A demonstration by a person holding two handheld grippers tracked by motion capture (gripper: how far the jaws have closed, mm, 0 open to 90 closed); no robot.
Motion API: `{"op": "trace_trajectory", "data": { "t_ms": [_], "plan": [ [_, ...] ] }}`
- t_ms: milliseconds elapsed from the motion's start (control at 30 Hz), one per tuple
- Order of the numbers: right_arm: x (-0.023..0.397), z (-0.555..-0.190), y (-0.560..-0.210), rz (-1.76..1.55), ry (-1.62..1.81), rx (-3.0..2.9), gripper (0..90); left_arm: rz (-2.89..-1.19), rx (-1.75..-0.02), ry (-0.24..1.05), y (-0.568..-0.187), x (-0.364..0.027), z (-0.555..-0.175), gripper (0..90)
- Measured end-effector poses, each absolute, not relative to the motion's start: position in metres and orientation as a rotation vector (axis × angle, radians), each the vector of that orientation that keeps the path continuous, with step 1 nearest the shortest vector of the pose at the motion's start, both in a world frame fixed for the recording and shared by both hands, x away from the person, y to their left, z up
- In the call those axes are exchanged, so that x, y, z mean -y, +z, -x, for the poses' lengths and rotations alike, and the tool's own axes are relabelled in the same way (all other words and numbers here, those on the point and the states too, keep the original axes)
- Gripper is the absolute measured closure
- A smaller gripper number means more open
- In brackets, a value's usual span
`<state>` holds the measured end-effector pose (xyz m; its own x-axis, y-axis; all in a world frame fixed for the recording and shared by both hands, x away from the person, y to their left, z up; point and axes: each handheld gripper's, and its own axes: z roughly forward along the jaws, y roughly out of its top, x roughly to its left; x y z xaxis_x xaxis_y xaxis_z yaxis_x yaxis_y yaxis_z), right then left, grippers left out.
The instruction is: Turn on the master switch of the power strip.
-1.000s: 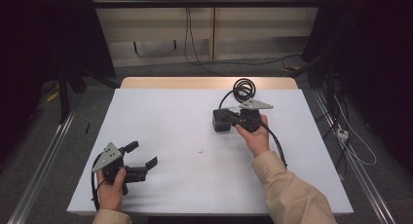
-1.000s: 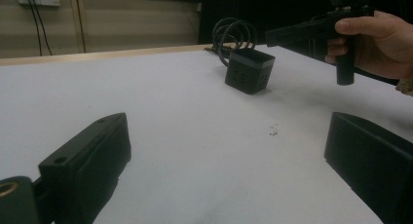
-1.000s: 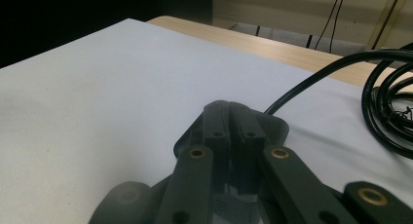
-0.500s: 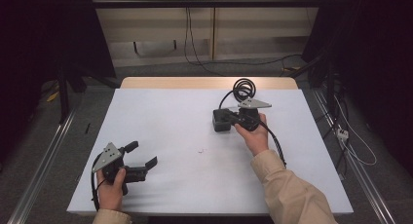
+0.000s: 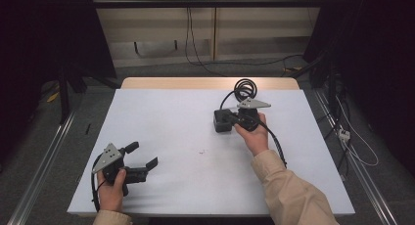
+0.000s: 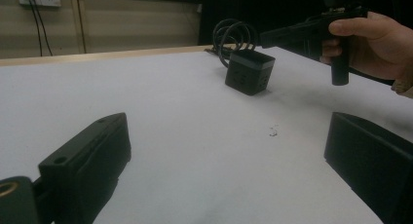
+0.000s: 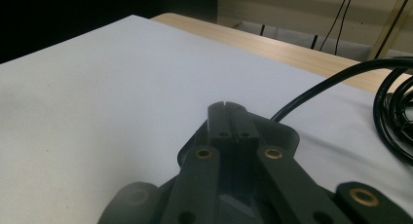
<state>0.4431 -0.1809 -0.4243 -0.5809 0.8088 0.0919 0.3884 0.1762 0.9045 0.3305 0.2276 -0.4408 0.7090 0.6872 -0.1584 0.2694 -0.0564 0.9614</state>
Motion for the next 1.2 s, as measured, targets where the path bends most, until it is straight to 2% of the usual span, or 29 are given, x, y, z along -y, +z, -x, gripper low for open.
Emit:
{"op": "trace_trajectory", "data": {
  "t_ms": [1200],
  "plan": [
    [0.1798, -0.4462, -0.4313, -1.128, 1.327, -2.078, 90.0, -1.630, -0.793, 0.406, -0.4407, -0.2284, -0.3305, 2.7]
  ]
}}
